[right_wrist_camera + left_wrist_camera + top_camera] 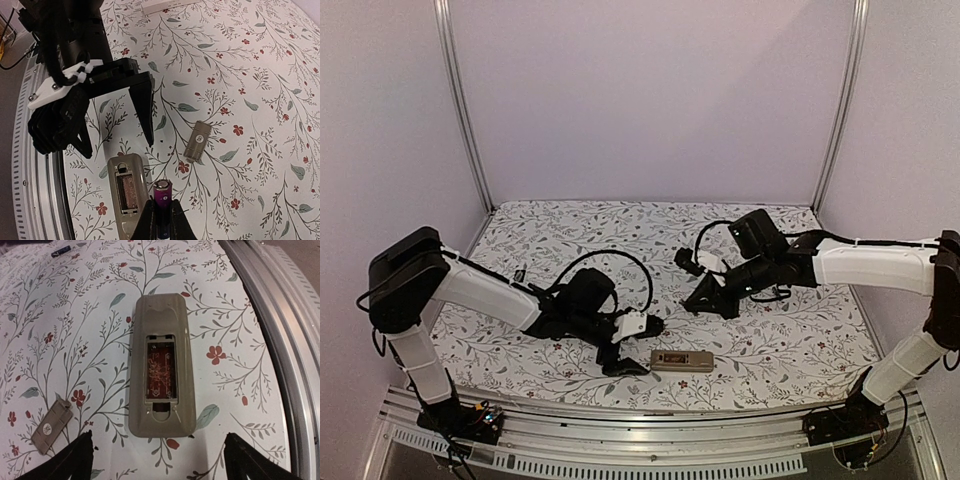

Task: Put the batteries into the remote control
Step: Pass from the right arm to the left

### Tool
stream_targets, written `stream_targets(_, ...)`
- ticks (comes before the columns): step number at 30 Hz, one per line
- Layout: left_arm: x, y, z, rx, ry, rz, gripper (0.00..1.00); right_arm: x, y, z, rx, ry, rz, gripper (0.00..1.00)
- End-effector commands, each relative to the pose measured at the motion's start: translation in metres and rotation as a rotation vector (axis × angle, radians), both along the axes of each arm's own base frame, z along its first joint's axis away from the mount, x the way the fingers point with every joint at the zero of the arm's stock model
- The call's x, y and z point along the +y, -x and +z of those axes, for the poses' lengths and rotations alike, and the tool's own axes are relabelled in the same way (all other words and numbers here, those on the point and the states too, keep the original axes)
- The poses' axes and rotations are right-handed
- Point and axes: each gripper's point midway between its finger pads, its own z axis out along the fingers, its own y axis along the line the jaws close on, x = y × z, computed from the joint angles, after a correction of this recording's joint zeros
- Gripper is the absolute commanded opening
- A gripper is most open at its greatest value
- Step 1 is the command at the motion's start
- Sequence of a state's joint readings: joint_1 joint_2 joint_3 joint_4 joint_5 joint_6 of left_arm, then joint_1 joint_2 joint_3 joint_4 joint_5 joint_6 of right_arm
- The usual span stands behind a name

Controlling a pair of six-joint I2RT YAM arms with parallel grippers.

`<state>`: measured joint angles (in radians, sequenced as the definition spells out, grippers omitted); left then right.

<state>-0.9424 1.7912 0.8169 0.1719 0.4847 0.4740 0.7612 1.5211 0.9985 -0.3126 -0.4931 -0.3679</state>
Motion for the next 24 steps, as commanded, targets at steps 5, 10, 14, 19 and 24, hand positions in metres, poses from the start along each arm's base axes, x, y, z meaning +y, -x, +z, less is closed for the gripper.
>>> stream_targets(5, -0.002, -0.001, 0.02, -0.116, 0.076, 0.019, 0.89, -0.005, 0.008, -0.021, 0.056, 0.065, 0.013, 0.0)
stream_targets(10, -0.008, -0.017, 0.054, -0.172, 0.201, 0.088, 0.78, -0.003, 0.01, -0.009, 0.01, 0.034, 0.047, 0.0)
stream_targets(14, -0.014, -0.024, 0.09, -0.265, 0.288, 0.084, 0.71, 0.0, 0.034, 0.007, -0.08, -0.05, 0.182, 0.03)
stream_targets(19, -0.023, -0.013, 0.131, -0.274, 0.403, -0.058, 0.7, -0.008, 0.074, 0.043, -0.365, -0.284, 0.407, 0.01)
stream_targets(24, -0.033, -0.005, 0.141, -0.253, 0.428, -0.114, 0.62, -0.008, 0.068, 0.067, -0.47, -0.31, 0.399, 0.0)
